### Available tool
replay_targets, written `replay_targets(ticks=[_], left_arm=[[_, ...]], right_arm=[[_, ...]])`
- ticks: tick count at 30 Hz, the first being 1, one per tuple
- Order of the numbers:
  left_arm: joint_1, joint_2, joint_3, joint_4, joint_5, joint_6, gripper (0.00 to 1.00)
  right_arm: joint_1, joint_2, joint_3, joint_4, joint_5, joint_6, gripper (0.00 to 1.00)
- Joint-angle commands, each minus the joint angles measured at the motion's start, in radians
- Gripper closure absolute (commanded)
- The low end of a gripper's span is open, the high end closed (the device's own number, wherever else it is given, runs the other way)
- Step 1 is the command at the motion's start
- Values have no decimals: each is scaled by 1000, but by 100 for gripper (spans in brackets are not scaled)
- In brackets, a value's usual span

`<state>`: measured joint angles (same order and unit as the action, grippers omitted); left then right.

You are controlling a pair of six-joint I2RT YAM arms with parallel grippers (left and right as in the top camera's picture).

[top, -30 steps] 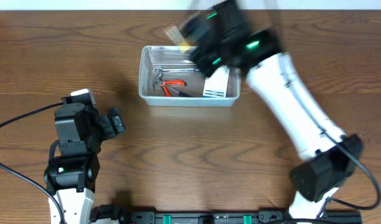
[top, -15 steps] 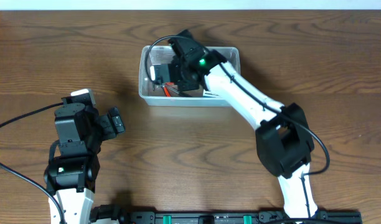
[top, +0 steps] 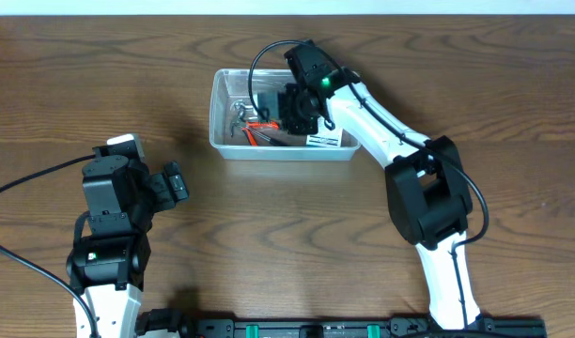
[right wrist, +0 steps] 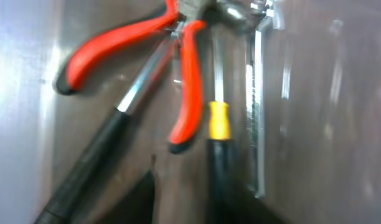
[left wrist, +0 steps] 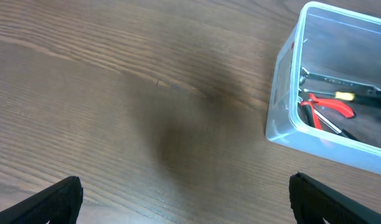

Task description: Pack container

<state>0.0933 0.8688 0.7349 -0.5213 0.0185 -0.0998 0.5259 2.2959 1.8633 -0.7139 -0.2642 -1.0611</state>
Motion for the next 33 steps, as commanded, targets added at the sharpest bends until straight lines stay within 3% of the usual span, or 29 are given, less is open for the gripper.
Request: replay_targets(ticks=[1,4,8,11,14,16,18,20,25,33], left_arm=[[-4,1,22,-2,-11,14,2],[-4,1,22,-2,-11,14,2],[-4,1,22,-2,-11,14,2],[-4,1,22,-2,-11,14,2],[-4,1,22,-2,-11,14,2],[-4,1,22,-2,-11,14,2],[-4,1,22,-2,-11,14,2],[-4,1,22,-2,-11,14,2],[-4,1,22,-2,-11,14,2],[-4,1,22,-2,-11,14,2]], right_arm=[[27,5,1,4,18,70,50],[32,-8,12,17,178,228,38],[10,-79,46,-16,334,434,33],[-31,-178,56,-38,352,554,29],[-88,-302,56,-55,354,695,18],[-129,-399,56,-77,353,761,19],[-159,-500,56,-101,352,788,25],[-170,-593,56,-123,354,788,23],[-158,-838,56,-171,354,788,1],[-156,-1165,56,-266,354,788,1]])
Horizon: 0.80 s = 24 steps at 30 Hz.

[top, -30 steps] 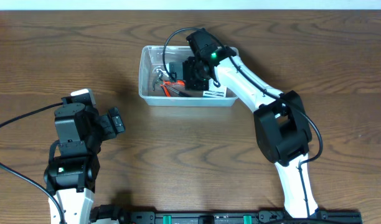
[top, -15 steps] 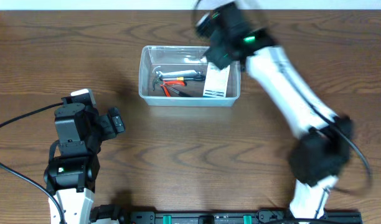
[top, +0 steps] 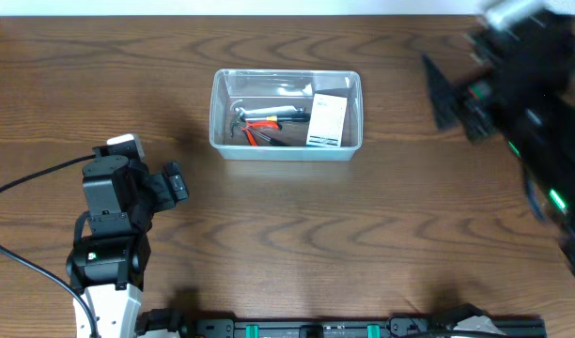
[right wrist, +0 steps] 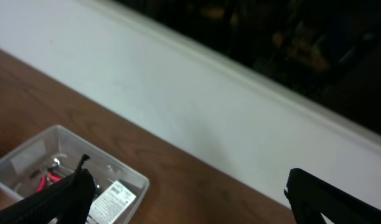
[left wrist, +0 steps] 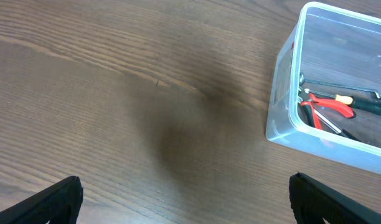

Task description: Pack container

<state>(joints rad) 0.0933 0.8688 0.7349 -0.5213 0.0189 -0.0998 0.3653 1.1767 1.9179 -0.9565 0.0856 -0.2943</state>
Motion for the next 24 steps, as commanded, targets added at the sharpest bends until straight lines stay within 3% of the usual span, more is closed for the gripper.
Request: replay_targets(ticks=[1,10,18,24], left_arm=[[-4,1,22,-2,-12,14,2],[-4,1,22,-2,-12,14,2],[-4,1,22,-2,-12,14,2],[-4,1,22,-2,-12,14,2]], right_arm=[[5,-82,2,-46,4,21,1],[5,-227,2,-282,-15,121,1],[5,-236,2,-308,-98,276,1],[5,-237,2,-389,19,271,1]])
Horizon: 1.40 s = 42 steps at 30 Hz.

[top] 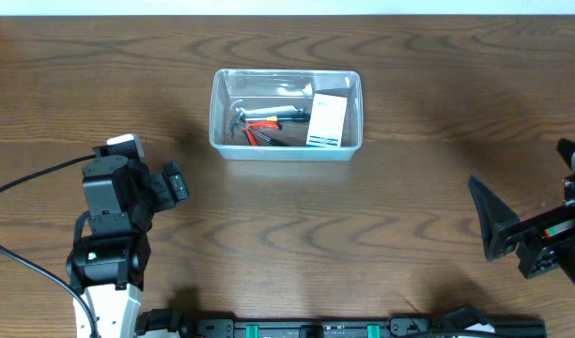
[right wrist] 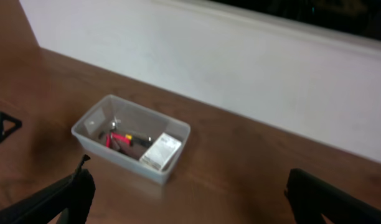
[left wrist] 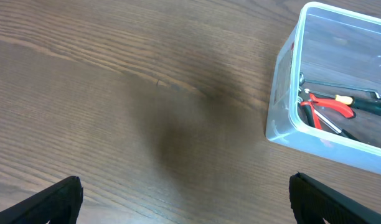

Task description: Pack container

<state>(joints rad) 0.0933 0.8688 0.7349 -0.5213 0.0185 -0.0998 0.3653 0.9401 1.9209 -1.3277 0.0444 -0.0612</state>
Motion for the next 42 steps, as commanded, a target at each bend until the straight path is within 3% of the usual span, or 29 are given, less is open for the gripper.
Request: replay_targets(ticks=[1,6,12,19,26,29,42], left_arm=[[-4,1,22,-2,-12,14,2],[-4,1,22,-2,-11,14,2],[-4,1,22,-2,-11,14,2],[-4,1,22,-2,-11,14,2],[-4,1,22,-2,-11,14,2],[-4,1,22,-2,-11,14,2],[-4,1,22,-2,-11,14,2]], right_arm=[[5,-2,-1,-42,82,38,1],[5,-1,-13,-113,132,38,1],[-63,-53,-122,-34,79,39,1],[-219,-411,-603,320,-143,94,1],[-370,-784,-1150,378,-158,389,1],[-383,-890,-1314,402,-159,417,1],[-370,-930,-1601,489,-153,257,1]])
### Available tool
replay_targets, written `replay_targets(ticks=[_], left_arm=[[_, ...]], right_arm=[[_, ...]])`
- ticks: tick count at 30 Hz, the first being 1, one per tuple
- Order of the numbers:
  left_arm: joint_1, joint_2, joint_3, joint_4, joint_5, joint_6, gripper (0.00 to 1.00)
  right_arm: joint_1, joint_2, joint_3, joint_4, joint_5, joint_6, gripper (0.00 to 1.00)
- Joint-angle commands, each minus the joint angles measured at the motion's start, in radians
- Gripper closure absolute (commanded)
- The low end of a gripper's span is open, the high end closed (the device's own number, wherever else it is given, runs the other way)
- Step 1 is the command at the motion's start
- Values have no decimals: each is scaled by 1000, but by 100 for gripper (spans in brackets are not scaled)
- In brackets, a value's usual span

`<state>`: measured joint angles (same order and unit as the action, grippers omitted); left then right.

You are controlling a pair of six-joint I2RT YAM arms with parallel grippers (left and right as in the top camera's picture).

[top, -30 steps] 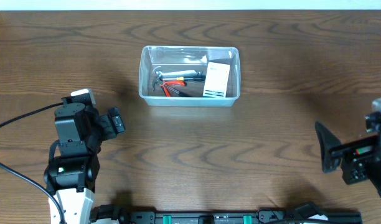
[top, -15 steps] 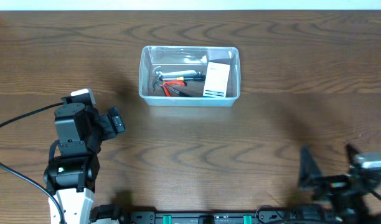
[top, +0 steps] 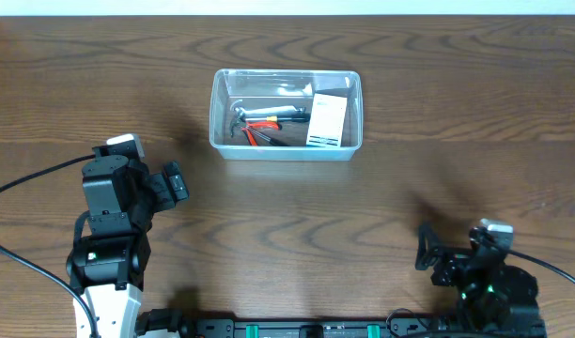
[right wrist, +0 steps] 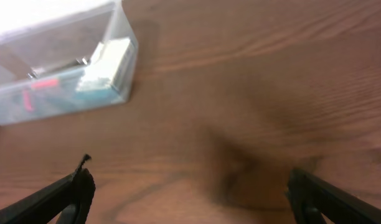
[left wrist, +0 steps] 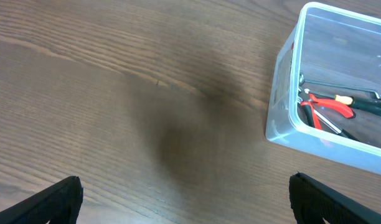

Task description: Pack container

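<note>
A clear plastic container (top: 286, 150) stands at the back middle of the table. Inside it lie red-handled pliers (top: 259, 132), grey metal tools and a white labelled box (top: 327, 120). My left gripper (top: 175, 183) is open at the front left, well short of the container's left wall (left wrist: 282, 112), with nothing between its fingers (left wrist: 184, 199). The pliers (left wrist: 327, 106) show through that end. My right gripper (top: 428, 255) is open and empty at the front right, far from the container (right wrist: 60, 102). In the right wrist view only wood lies between the fingertips of my right gripper (right wrist: 190, 196).
Brown wooden tabletop (top: 297, 216) lies all round the container. A black rail (top: 316, 329) runs along the front edge between the two arm bases. A cable (top: 24, 183) loops from the left arm off the left side.
My right arm has drawn in from the right edge to a folded pose at the front right, gripper still open. The left arm and the container's contents are unchanged.
First my right gripper was down inside the container, over the pliers and tools. Then it was out of the container, high at the far right. After that it was low at the right edge, and now it is folded at the front. The left arm stayed put.
</note>
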<state>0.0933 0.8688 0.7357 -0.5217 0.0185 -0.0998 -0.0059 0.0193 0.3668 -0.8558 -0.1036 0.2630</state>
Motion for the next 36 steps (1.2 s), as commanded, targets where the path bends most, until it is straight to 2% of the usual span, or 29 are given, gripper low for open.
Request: replay_targets(ticks=[1,11,36], left_arm=[[-4,1,21,-2,-11,14,2],[-4,1,21,-2,-12,14,2],[-10,-4,16,-2,-11,14,2]], right_arm=[[1,-9,-69,36,-5,-79,1],[1,-9,-195,84,-5,-81,1],[1,-9,-198,89,-6,-80,1]])
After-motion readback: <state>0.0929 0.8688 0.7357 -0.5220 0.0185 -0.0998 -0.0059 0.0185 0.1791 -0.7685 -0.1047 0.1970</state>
